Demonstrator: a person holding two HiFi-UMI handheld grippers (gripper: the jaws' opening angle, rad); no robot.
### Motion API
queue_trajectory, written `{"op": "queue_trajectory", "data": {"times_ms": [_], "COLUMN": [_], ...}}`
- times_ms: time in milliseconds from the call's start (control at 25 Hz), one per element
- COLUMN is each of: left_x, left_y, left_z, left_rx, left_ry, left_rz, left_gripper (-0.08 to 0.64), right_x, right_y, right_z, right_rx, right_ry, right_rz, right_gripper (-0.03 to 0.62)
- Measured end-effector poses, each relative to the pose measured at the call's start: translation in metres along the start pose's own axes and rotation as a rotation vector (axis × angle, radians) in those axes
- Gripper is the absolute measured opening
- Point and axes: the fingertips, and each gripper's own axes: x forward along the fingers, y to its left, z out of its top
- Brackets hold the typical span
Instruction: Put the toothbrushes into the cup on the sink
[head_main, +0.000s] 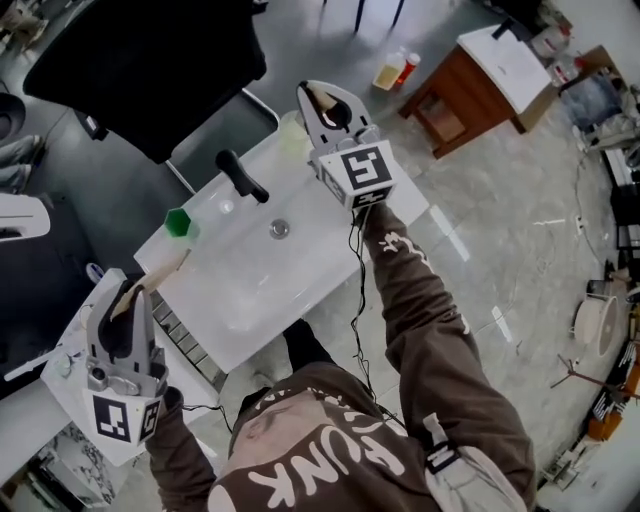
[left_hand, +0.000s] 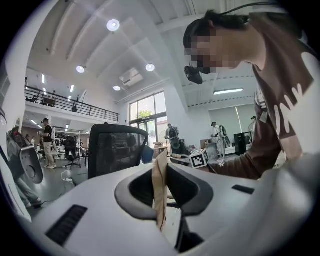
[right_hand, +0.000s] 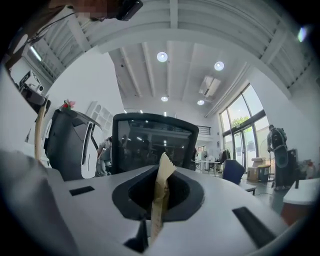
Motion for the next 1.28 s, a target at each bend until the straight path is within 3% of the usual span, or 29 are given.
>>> {"op": "queue_trajectory", "data": {"times_ms": [200,440,760,960,1040,1120,1280], "left_x": [0.011,0.02,0.031,0.036,0.038,0.039,0.04], "left_y": [0.014,0.025,0.033,0.035,0.037,0.04,0.044], "left_z": [-0.004,-0.007,-0.013,-0.015,-0.014,-0.014,-0.012], "left_rx": [0.004,0.001,-0.008,-0.01,-0.01,-0.008,0.0], "left_ry": [0.017,0.033,0.038,0.039,0.039,0.036,0.03], "left_rz": [0.037,0.06,0.066,0.063,0.064,0.066,0.074], "left_gripper": [0.057,0.057,0.057,0.057,0.057,0.057,0.057], "right_x": [0.029,0.038,0.042,0.04,0.038,0.037,0.03], "right_y": [-0.003,0.002,0.002,-0.003,-0.004,-0.005,-0.001], "right_z": [-0.06,-0.106,-0.137,-0.132,-0.123,-0.114,-0.092], "right_rx": [0.032,0.046,0.048,0.033,0.027,0.017,0.001], "right_ry": [0.073,0.135,0.164,0.125,0.099,0.081,0.04], "right_rz": [0.012,0.022,0.021,0.01,0.017,0.031,0.065], "right_gripper": [0.011,0.011,0.012,0.027,0.087,0.199,0.304]}}
